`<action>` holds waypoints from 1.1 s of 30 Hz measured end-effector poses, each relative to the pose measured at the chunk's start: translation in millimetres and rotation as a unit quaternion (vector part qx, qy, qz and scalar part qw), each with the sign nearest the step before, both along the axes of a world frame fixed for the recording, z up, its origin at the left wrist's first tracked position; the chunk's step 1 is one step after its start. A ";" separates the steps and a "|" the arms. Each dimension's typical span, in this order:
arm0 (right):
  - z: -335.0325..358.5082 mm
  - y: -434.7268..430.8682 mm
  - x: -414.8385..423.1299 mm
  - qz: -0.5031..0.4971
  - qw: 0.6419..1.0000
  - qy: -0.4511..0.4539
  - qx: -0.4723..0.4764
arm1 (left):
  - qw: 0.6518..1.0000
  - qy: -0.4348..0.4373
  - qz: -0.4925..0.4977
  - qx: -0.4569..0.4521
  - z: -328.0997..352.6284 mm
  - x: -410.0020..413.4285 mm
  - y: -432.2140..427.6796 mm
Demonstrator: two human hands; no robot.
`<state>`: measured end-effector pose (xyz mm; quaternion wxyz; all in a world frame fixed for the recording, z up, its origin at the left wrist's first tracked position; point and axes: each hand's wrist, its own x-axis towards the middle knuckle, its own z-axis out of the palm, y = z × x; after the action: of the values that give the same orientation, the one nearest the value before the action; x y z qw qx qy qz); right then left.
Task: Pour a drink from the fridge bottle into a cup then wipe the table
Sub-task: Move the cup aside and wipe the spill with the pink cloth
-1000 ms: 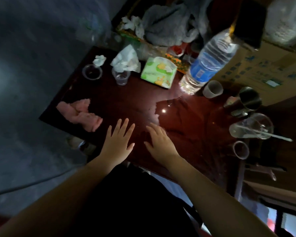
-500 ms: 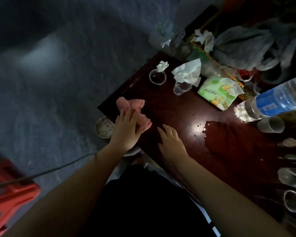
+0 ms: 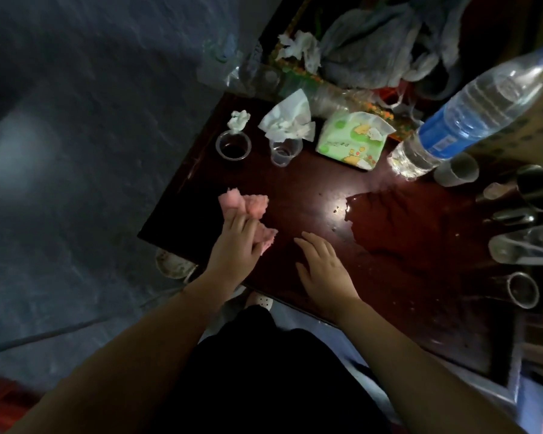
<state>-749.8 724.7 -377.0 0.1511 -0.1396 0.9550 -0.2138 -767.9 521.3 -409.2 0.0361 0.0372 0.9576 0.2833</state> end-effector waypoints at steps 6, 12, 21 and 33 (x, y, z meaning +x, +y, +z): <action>-5.6 67.2 41.8 -0.133 0.990 0.013 0.046 | 0.987 0.009 -0.158 0.015 -0.4 -12.5 63.1; -13.6 113.9 82.0 -0.227 0.968 -0.027 0.104 | 0.978 0.015 -0.206 0.037 -6.5 -14.0 112.3; -24.1 125.5 97.7 -0.302 0.945 0.012 0.128 | 0.995 0.051 -0.088 -0.014 2.5 -6.5 146.2; -44.3 133.6 74.9 -0.421 0.900 0.020 0.108 | 0.994 0.006 -0.059 -0.095 -18.5 -23.0 166.9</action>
<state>-674.9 858.3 -421.2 0.0417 0.2884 0.9447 -0.1504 -790.9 688.2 -427.7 0.0501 0.0920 0.9765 0.1881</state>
